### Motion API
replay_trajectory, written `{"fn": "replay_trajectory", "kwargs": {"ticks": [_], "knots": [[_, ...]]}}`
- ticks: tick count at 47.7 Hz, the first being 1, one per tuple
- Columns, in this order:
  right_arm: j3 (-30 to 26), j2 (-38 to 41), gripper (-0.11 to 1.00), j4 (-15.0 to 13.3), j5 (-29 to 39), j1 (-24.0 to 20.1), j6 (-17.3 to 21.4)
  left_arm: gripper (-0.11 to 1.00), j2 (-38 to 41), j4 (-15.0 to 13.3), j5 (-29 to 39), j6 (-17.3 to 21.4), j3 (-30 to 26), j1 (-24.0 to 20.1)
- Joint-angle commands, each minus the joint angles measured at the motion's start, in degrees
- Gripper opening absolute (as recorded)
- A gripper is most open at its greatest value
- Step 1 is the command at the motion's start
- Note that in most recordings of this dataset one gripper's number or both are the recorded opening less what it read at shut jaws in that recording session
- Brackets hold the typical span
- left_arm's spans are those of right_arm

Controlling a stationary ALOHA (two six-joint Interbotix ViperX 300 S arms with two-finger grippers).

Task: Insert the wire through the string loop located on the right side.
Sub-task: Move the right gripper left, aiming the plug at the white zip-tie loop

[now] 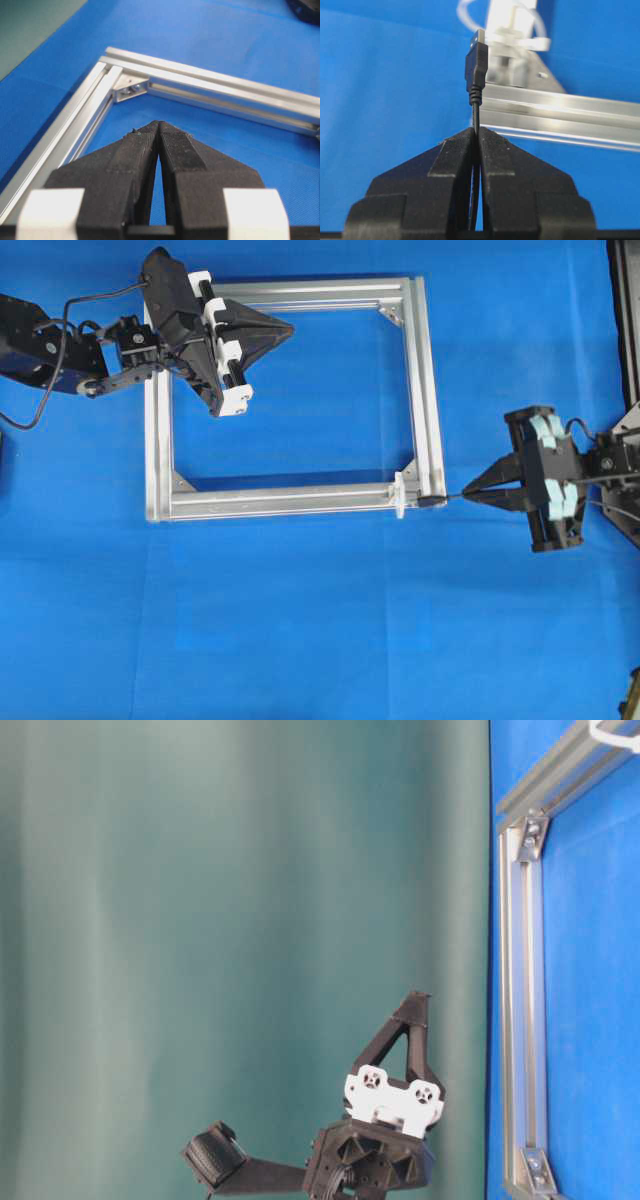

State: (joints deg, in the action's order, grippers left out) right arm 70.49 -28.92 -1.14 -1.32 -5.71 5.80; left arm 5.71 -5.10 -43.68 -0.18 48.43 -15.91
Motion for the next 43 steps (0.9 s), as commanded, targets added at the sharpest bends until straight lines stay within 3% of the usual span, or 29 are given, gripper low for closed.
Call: {"fn": "replay_trajectory", "kwargs": {"ticks": [1,43], "knots": [[-0.5,-0.4,-0.03,-0.1,-0.4,1.5,-0.1,-0.02,-1.6,0.1,-0.5,0.0,-1.2,0.3],[-0.4,-0.4,-0.03,-0.1,-1.3,2.1,-0.3,-0.02,-1.5,0.1,-0.5,0.0,-1.4,0.3]]}}
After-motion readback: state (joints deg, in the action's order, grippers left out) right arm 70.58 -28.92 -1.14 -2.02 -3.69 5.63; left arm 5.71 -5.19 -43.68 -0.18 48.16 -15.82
